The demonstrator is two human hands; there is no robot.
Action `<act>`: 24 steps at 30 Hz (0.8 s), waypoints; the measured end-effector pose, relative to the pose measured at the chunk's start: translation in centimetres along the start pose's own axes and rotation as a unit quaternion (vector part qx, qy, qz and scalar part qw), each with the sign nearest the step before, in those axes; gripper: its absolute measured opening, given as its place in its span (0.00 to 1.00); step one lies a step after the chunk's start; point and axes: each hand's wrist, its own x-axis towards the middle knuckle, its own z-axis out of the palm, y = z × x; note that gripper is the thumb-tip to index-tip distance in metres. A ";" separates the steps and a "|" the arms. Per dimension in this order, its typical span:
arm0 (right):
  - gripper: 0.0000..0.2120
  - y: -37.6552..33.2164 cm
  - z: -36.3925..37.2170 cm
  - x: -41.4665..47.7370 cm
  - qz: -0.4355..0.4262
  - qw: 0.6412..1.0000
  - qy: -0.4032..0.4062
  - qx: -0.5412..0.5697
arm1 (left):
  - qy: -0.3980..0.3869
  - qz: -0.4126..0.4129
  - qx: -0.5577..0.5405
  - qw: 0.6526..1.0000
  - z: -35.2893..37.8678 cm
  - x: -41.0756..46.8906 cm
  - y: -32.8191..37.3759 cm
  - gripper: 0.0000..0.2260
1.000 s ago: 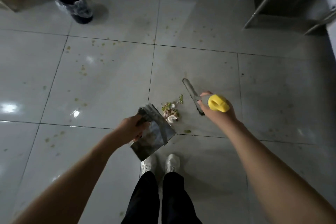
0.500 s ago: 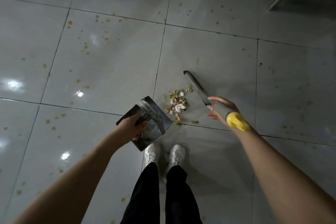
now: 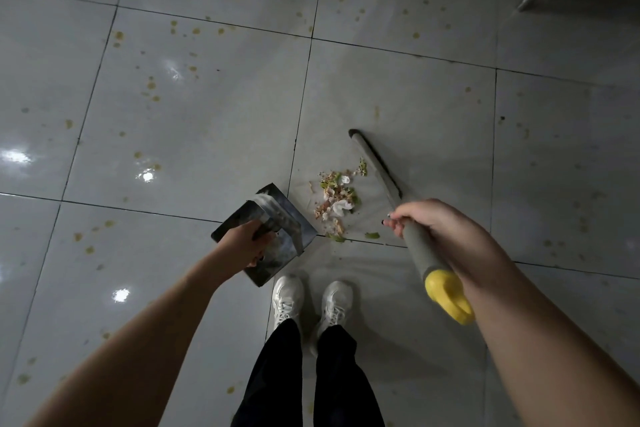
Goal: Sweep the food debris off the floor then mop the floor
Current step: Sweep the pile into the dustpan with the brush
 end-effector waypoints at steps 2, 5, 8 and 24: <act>0.18 0.4 -0.1 2.0 0.016 0.995 0.004 -0.099 | -0.007 0.000 0.005 1.000 0.1 0.9 -0.5 0.05; 0.23 1.3 0.0 3.7 -0.006 0.978 0.020 -0.208 | -0.013 0.015 0.029 0.999 0.3 2.1 -1.1 0.03; 0.19 2.7 -0.3 4.9 -0.014 0.972 0.065 -0.227 | -0.026 0.023 0.045 0.998 0.4 2.9 -1.6 0.02; 0.15 4.6 -2.1 6.1 -0.034 0.961 0.163 -0.222 | -0.085 0.017 0.118 0.989 -1.6 4.5 0.2 0.07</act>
